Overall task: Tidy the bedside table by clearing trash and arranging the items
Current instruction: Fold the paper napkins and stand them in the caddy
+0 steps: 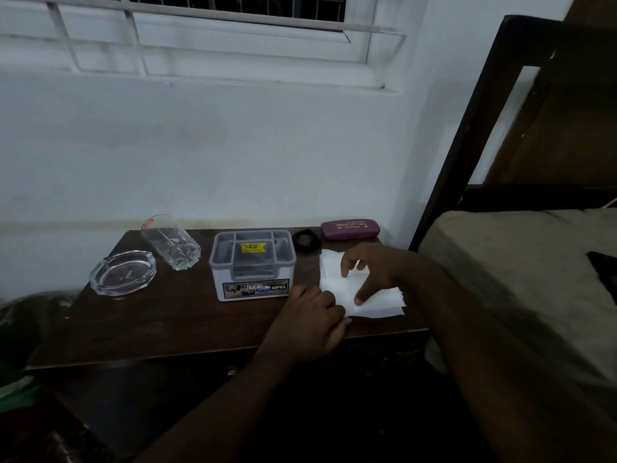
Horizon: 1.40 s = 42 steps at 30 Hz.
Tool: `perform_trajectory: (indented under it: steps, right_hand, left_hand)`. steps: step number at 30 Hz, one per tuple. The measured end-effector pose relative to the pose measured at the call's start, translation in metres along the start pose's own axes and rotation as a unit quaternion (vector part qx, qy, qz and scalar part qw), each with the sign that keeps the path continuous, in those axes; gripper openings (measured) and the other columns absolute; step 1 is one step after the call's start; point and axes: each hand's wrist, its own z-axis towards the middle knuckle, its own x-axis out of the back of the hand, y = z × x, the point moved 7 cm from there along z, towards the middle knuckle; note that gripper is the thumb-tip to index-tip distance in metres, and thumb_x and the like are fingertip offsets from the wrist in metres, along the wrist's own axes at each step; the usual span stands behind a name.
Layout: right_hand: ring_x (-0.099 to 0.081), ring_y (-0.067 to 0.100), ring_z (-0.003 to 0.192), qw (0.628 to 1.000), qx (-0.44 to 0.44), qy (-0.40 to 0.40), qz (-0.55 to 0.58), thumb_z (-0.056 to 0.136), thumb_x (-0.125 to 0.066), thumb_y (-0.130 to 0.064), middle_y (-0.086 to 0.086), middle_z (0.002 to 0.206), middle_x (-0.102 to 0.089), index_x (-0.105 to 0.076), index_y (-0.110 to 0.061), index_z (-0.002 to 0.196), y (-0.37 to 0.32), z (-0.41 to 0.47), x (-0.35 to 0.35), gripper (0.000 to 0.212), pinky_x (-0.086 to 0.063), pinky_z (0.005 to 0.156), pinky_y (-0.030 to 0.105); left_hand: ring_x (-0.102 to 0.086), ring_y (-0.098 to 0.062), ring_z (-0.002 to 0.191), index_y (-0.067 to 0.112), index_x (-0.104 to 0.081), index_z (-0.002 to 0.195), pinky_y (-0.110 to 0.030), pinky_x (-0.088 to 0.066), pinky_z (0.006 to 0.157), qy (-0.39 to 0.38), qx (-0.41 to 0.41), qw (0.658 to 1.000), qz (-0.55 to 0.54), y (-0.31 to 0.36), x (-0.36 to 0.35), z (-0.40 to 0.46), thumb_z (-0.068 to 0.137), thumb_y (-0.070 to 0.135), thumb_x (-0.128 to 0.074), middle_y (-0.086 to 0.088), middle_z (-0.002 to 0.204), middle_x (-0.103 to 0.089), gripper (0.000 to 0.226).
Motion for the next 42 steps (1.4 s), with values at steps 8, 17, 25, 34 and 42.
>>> perform_trajectory:
  steps: [8, 17, 25, 34, 42]
  right_hand:
    - [-0.043, 0.006, 0.104, 0.997, -0.027, -0.045, -0.054, 0.071, -0.083, -0.036, -0.013, 0.115, -0.049, -0.069, -0.027, 0.110, 0.003, 0.005, -0.011, 0.042, -0.037, 0.091, 0.024]
    - [-0.055, 0.018, 0.111, 0.997, -0.042, -0.003, -0.065, 0.084, -0.072, -0.026, 0.001, 0.124, -0.060, -0.069, -0.017, 0.111, 0.007, 0.011, -0.006, 0.029, -0.046, 0.099, 0.035]
    - [-0.049, 0.018, 0.125, 0.991, -0.047, -0.093, -0.089, 0.084, -0.070, -0.037, -0.001, 0.131, -0.060, -0.074, -0.020, 0.106, -0.004, 0.004, -0.018, 0.027, -0.037, 0.107, 0.033]
    - [-0.055, 0.013, 0.094, 0.998, -0.021, 0.011, -0.063, 0.092, -0.059, -0.013, 0.003, 0.114, -0.067, -0.062, -0.019, 0.118, -0.002, 0.011, -0.008, 0.027, -0.041, 0.083, 0.022]
    - [-0.055, 0.017, 0.100, 0.993, -0.044, -0.056, -0.090, 0.082, -0.073, -0.019, 0.003, 0.116, -0.064, -0.067, -0.012, 0.112, 0.005, 0.018, -0.018, 0.032, -0.042, 0.083, 0.025]
  left_hand:
    - [-0.057, -0.018, 0.080, 0.027, -0.070, 0.089, -0.036, -0.035, 0.080, -0.007, -0.002, 1.000, 0.003, 0.000, -0.002, 0.001, 0.094, 0.046, -0.043, 0.006, 0.080, -0.061, 0.033]
    - [-0.056, -0.018, 0.078, 0.026, -0.070, 0.086, -0.034, -0.030, 0.077, -0.001, -0.006, 1.000, 0.009, 0.000, -0.002, 0.001, 0.093, 0.044, -0.048, 0.006, 0.078, -0.059, 0.030]
    - [-0.058, -0.018, 0.076, 0.025, -0.069, 0.083, -0.035, -0.031, 0.076, -0.003, 0.001, 1.000, 0.004, 0.001, 0.000, 0.001, 0.092, 0.044, -0.048, 0.005, 0.077, -0.060, 0.030]
    - [-0.058, -0.018, 0.076, 0.024, -0.070, 0.084, -0.036, -0.038, 0.077, -0.007, -0.002, 1.000, -0.013, 0.001, 0.001, 0.002, 0.093, 0.043, -0.047, 0.004, 0.079, -0.061, 0.031]
    - [-0.057, -0.017, 0.079, 0.025, -0.070, 0.088, -0.034, -0.033, 0.078, -0.005, 0.000, 1.000, -0.025, 0.001, 0.001, 0.001, 0.093, 0.044, -0.046, 0.005, 0.081, -0.061, 0.031]
